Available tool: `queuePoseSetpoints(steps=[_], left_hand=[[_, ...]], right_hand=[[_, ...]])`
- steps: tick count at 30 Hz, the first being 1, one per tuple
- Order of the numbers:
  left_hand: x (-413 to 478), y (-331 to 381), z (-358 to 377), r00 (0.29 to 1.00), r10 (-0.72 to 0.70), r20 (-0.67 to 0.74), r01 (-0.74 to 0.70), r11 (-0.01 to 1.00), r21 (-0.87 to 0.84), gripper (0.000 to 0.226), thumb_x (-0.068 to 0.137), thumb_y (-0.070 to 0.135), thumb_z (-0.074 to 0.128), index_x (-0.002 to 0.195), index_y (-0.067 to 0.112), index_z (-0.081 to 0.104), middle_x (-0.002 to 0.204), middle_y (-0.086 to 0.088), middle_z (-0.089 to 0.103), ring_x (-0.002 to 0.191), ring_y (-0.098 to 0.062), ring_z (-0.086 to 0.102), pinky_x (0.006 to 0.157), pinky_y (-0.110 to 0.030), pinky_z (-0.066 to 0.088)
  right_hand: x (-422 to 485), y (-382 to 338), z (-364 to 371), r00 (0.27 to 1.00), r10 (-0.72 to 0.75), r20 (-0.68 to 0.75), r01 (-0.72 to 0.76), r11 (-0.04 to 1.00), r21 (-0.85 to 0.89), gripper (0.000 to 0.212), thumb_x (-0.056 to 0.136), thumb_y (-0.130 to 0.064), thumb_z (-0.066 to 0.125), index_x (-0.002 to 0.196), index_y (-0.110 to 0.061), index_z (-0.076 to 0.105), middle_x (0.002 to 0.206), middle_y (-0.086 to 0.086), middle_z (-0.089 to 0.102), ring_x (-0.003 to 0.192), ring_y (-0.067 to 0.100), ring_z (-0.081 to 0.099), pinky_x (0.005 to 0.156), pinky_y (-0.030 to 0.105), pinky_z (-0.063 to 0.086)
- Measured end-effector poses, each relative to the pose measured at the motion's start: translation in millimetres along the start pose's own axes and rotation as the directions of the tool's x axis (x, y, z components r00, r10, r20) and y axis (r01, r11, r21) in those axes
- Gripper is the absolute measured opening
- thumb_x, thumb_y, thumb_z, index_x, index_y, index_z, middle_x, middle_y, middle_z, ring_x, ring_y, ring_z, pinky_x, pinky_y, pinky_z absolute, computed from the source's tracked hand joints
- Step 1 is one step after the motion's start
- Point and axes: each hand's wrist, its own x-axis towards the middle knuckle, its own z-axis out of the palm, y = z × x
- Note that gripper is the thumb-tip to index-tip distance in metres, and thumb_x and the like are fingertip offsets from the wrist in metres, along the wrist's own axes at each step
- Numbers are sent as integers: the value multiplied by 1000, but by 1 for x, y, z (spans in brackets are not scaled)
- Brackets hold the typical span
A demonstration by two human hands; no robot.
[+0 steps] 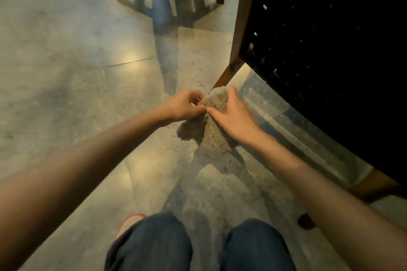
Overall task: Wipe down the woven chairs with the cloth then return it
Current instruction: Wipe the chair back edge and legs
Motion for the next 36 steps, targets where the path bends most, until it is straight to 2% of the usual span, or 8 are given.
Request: queuePoseSetpoints(steps=[3,8,11,19,24,28,32,36], left_hand=[[-46,30,-45,998,-59,-10,59,998,-23,14,92,17,58,96,5,65,98,-7,63,95,-18,60,81,-25,51],[-131,89,-110,984,-153,-91,139,980,-140,16,92,19,58,88,6,66,82,-2,62,81,-14,59,84,-38,53],[-173,124,-155,978,-187,-90,165,964,-207,12,92,22,58,82,17,63,79,2,62,78,-19,63,75,-40,55],[-214,208,-285,984,-133,-121,112,980,-163,12,92,23,59,87,15,66,83,-4,65,78,-18,62,69,-32,49],[-189,240,-353,986,1,-167,-9,999,-48,11,92,26,58,92,17,65,89,-2,65,82,-17,61,68,-28,51],[-138,258,-389,984,79,-159,-79,997,8,15,93,28,57,100,17,65,95,-2,66,86,-13,62,75,-26,53],[-62,275,-424,983,173,-62,-168,983,72,12,94,28,55,100,20,62,91,8,60,79,3,56,67,-3,44],[20,295,-466,980,198,28,-200,973,112,13,94,32,54,102,23,60,88,18,55,80,13,55,66,1,41]], right_hand=[[-20,-61,-26,996,57,67,-57,998,-3,40,88,-45,61,106,-24,31,112,5,60,99,22,60,73,34,49],[-58,-169,-74,982,96,163,-114,988,104,41,89,-36,63,114,-25,32,109,-5,53,103,14,57,68,18,47],[-74,-234,-102,969,125,213,-156,978,137,45,90,-32,64,120,-21,32,112,1,56,105,18,59,81,38,55],[-61,-366,-168,986,34,160,-80,953,291,57,88,-24,66,127,-32,25,110,6,58,96,22,63,81,44,55],[-15,-403,-203,998,-20,67,-1,955,297,31,85,-31,69,100,-37,42,89,-12,58,83,-4,57,65,12,45],[30,-410,-227,1000,27,0,-26,961,277,20,83,-36,70,82,-32,51,75,-14,62,73,0,59,65,27,48],[86,-407,-251,997,77,-29,-63,940,335,31,84,-40,67,99,-14,60,90,-3,69,87,12,66,77,44,55],[156,-399,-273,979,166,-119,-112,925,364,26,85,-40,68,99,-19,60,85,-12,64,79,2,63,71,31,53]])
